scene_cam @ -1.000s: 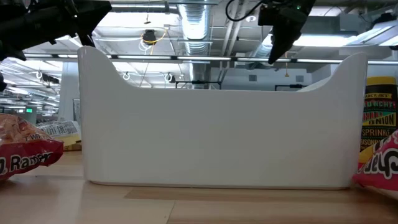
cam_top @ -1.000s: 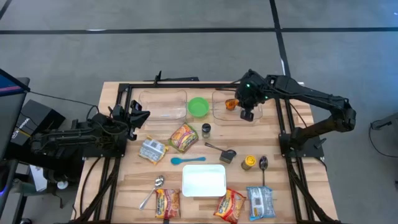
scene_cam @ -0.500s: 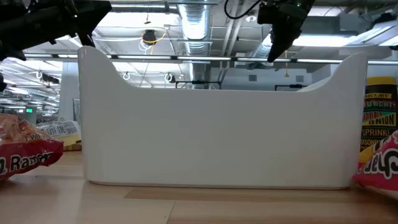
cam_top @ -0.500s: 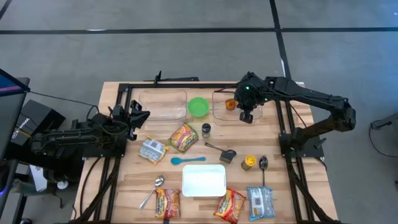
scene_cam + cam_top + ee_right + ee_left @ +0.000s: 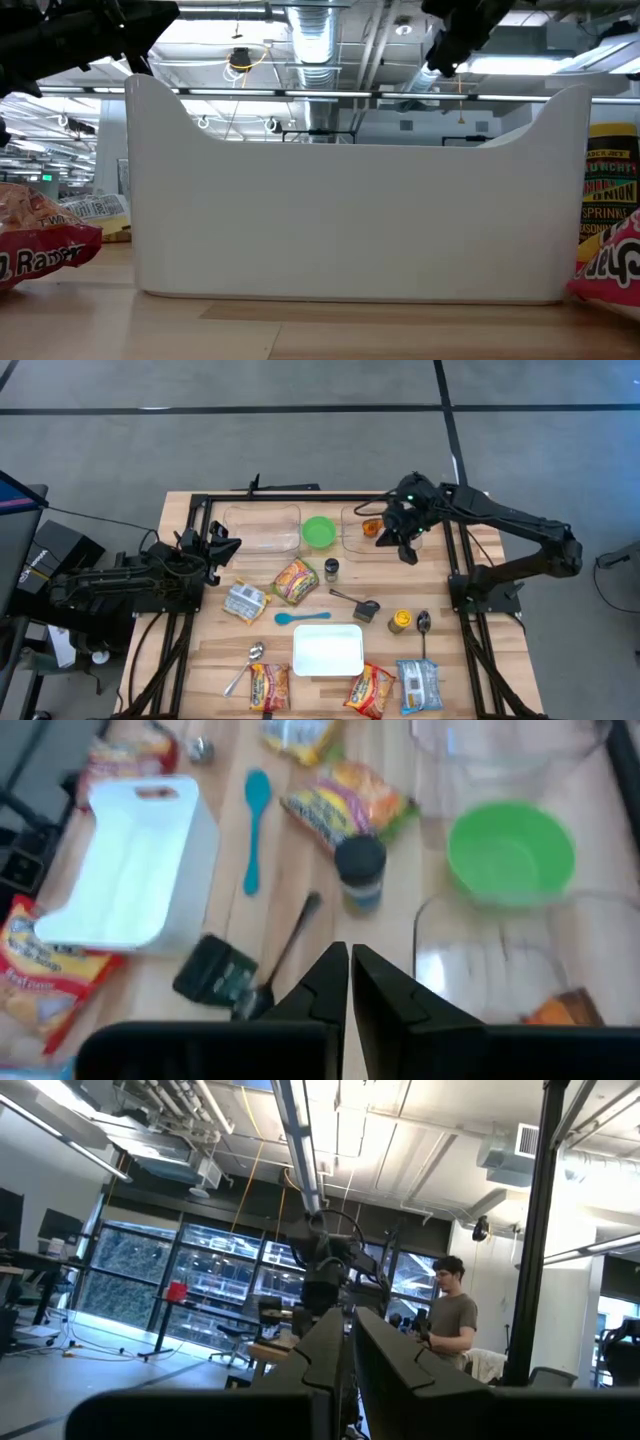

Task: Pick & Place Food Item
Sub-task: Put the yellow noodle pack into the left transparent bin

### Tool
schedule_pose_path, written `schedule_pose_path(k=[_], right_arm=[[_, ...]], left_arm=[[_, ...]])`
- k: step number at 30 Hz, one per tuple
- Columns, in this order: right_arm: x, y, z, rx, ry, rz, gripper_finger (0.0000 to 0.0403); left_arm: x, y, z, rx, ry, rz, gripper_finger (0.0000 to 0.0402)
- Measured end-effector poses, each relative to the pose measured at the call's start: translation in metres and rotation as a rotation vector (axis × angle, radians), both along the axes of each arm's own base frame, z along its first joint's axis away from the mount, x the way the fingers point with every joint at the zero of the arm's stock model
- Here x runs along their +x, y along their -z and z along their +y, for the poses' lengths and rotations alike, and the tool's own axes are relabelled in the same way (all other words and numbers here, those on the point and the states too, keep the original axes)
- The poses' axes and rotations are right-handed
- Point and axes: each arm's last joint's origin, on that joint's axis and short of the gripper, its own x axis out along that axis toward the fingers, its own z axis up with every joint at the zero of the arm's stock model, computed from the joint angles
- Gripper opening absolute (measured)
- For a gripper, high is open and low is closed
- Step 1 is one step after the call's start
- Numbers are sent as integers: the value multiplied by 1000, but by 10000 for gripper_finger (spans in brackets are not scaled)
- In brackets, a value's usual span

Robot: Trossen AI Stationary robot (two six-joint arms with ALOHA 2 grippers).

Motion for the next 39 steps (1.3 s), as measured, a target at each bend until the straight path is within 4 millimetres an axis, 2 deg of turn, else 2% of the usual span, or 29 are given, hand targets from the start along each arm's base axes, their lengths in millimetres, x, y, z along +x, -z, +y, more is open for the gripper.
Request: schedule_pose_path(k=[9,15,27,33,39], right_arm=[[-35,27,3,-56,66,-134,13],[-47,36,7,-46,124,-242,13],[-45,57,15,-4,120,-263,13],[-43,64,16,-26,98,-287,13],[-43,64,16,-34,96,-288,13]], left_arm=[[0,0,0,0,0,0,21],[2,2,0,-4,0,16,21],[12,6,2,-10,0,114,21],[33,-7,-1,-45,61,297,21],[54,-12,-7,-71,117,477,21]])
